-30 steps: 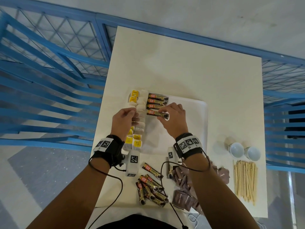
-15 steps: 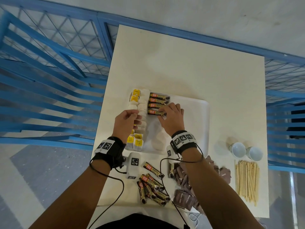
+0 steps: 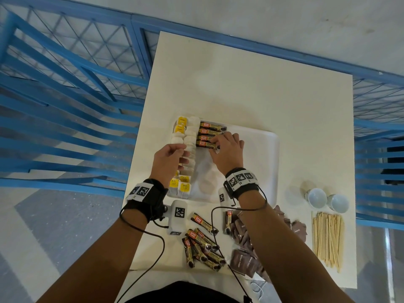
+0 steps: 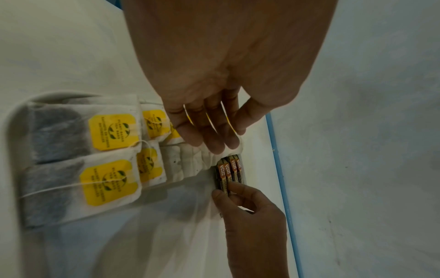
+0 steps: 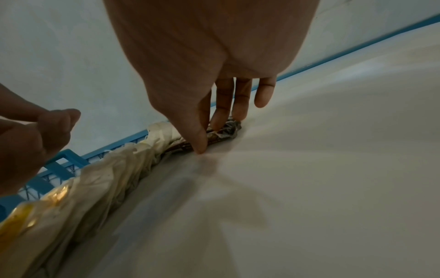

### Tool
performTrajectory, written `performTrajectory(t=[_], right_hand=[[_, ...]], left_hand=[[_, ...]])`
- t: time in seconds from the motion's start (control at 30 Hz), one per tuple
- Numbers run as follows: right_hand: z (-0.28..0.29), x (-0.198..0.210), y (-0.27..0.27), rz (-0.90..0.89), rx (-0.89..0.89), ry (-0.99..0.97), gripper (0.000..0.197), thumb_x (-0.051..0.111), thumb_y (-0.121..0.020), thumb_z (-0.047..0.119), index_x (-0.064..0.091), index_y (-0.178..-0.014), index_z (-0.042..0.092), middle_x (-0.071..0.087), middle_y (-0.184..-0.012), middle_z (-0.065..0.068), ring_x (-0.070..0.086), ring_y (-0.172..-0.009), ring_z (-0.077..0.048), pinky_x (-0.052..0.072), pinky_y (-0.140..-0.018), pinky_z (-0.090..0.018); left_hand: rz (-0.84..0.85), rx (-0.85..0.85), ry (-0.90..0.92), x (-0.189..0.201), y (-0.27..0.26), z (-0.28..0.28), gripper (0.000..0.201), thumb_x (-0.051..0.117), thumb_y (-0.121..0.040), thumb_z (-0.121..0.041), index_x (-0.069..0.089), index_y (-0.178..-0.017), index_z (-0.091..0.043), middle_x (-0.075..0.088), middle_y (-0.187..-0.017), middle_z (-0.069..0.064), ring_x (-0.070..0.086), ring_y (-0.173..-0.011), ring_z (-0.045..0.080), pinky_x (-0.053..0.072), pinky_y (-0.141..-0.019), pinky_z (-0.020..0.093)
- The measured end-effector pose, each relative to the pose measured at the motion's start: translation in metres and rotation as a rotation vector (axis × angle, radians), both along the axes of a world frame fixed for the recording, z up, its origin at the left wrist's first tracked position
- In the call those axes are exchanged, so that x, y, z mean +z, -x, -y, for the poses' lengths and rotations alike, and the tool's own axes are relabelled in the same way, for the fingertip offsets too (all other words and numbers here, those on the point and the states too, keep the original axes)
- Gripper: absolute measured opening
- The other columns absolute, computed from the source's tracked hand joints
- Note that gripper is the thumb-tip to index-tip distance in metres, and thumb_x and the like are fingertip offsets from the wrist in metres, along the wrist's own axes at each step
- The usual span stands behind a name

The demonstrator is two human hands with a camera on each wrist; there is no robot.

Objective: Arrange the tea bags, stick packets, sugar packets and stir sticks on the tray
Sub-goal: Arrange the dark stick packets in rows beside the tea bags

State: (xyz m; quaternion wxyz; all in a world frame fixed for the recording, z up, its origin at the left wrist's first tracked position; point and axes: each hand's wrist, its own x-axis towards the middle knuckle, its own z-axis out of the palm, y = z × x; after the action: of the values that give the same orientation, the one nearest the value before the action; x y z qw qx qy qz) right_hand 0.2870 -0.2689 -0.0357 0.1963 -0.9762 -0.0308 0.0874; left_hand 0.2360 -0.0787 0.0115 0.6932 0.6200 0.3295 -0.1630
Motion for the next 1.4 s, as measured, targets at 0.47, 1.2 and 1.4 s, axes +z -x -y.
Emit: performTrajectory(t=[0.47, 1.2, 1.4], right_hand=[[0.02, 0.034, 0.046, -0.019, 0.017, -0.362, 0.019, 0.063, -0.089, 0.009, 0.069, -0.094, 0.026, 0.061, -0.09, 0.015, 0.054, -0.076, -0.006, 0.042, -0.077, -0.017], [0.031, 0.01, 0.261, -0.293, 0.02, -0.201, 0.058, 0.076, -0.083, 0.04, 0.048, -0.132, 0.028, 0.04, -0.134, -0.001, 0.048, -0.12, -0.024, 0.048, -0.097, -0.039], [0.024, 0.007, 0.261, -0.272, -0.031, -0.192, 0.059, 0.077, -0.085, 0.031, 0.051, -0.137, 0.018, 0.043, -0.136, -0.004, 0.044, -0.127, -0.026, 0.045, -0.107, -0.044]], left_hand=[[-0.003, -0.139, -0.109, 0.008, 0.033, 0.011, 0.014, 0.057, -0.098, -0.005, 0.069, -0.102, -0.012, 0.076, -0.088, 0.004, 0.067, -0.073, 0.022, 0.054, -0.066, 0.033], [0.484, -1.055, -0.803, -0.039, 0.197, 0.021, 0.04, 0.075, -0.078, -0.012, 0.074, -0.117, -0.017, 0.064, -0.115, 0.01, 0.051, -0.104, 0.035, 0.048, -0.093, 0.049], [0.552, -0.911, -0.797, -0.046, 0.2, 0.019, 0.032, 0.076, -0.08, -0.006, 0.076, -0.111, -0.014, 0.059, -0.101, 0.009, 0.053, -0.097, 0.032, 0.051, -0.087, 0.045]])
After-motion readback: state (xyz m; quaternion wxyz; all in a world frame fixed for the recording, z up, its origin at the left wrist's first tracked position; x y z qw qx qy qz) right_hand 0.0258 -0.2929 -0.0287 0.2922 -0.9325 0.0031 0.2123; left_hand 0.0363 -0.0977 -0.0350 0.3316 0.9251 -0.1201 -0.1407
